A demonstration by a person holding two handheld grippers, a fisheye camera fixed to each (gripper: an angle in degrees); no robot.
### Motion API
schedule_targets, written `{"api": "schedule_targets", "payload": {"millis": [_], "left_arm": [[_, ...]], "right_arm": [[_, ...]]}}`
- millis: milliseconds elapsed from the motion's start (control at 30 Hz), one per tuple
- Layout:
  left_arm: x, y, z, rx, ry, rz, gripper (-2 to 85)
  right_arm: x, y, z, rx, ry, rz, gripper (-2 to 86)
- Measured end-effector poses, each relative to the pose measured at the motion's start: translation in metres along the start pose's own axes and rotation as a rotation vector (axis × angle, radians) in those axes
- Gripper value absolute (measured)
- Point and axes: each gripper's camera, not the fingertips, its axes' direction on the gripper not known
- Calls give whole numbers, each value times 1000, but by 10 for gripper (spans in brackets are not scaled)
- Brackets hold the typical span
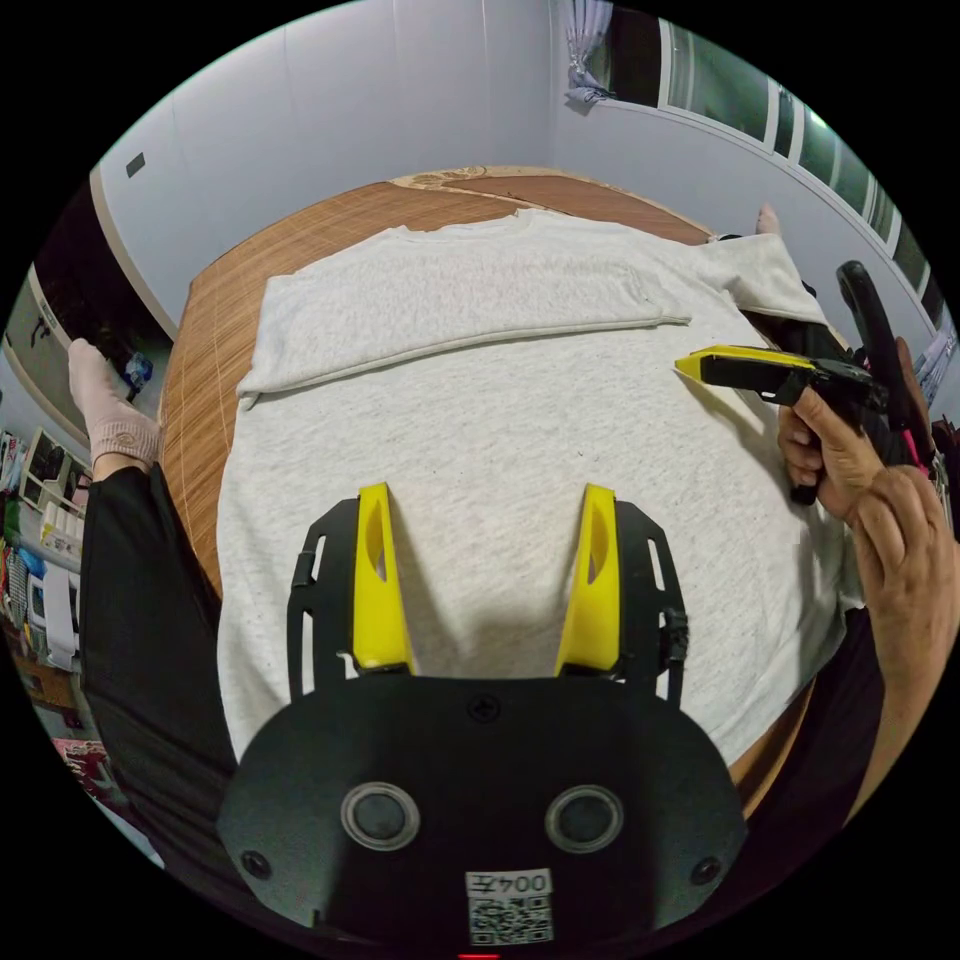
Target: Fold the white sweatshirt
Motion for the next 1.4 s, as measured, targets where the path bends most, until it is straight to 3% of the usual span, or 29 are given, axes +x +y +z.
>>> {"api": "schedule_targets", "payload": {"millis": [333,733,800,933,1033,1233,1400], "left_arm": [[6,2,-2,0,0,0,246],[16,4,-6,0,2,-2,246],[18,4,-7,0,4,-2,246],[22,4,-9,1,5,-3,246],[25,4,-10,0,5,-3,246],[31,3,-12,-2,11,-5,246],[37,2,-14,0,5,-3,246]], "right_arm": [[3,-14,-29,-20,87,-27,123],[57,-36,-84,2,-31,29,113],[74,-40,-100,19,-101,80,116],[148,-43,-202,276,-279,317,127],[222,-36,-281,403,-269,453,130],[384,-6,-344,381,-153,770,128],[461,7,-330,340,-230,985,127]]}}
